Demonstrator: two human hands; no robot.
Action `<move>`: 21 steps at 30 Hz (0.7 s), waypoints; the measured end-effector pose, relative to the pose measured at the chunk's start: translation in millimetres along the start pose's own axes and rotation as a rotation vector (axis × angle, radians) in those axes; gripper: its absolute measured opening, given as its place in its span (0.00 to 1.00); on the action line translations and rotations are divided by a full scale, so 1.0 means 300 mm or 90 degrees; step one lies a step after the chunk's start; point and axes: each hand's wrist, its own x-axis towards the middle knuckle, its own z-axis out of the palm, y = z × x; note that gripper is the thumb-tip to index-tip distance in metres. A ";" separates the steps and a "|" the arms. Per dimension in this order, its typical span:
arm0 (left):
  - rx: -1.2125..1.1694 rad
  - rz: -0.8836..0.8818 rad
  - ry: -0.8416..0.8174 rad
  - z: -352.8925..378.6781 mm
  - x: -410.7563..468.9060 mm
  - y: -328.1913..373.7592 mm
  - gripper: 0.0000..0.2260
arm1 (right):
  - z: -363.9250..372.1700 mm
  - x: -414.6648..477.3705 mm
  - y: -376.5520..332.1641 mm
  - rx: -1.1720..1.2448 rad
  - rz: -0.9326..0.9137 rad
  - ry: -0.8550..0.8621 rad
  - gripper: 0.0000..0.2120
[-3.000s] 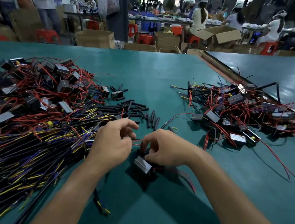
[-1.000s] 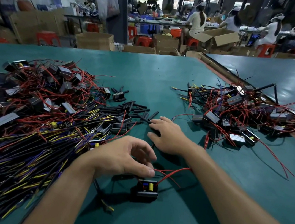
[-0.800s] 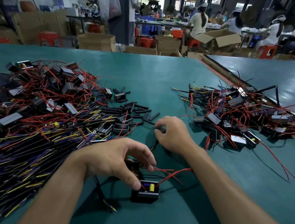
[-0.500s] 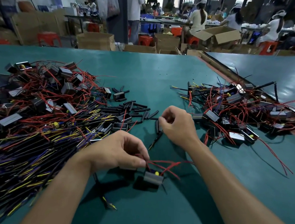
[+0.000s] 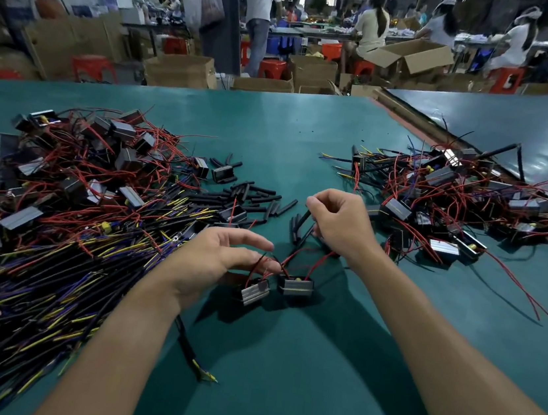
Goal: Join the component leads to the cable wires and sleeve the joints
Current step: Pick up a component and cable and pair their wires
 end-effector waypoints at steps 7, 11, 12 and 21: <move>-0.003 -0.023 0.003 0.015 -0.003 0.006 0.06 | -0.008 0.006 0.024 -0.123 0.028 -0.024 0.03; 0.013 0.012 -0.036 0.016 -0.005 0.008 0.09 | -0.018 0.011 0.037 -0.228 0.058 -0.035 0.07; 0.021 0.026 -0.060 0.013 -0.008 0.010 0.13 | -0.021 0.010 0.038 -0.240 0.059 -0.032 0.07; 0.128 0.116 -0.036 0.061 -0.005 -0.021 0.04 | 0.037 -0.026 -0.046 -0.167 -0.034 -0.013 0.10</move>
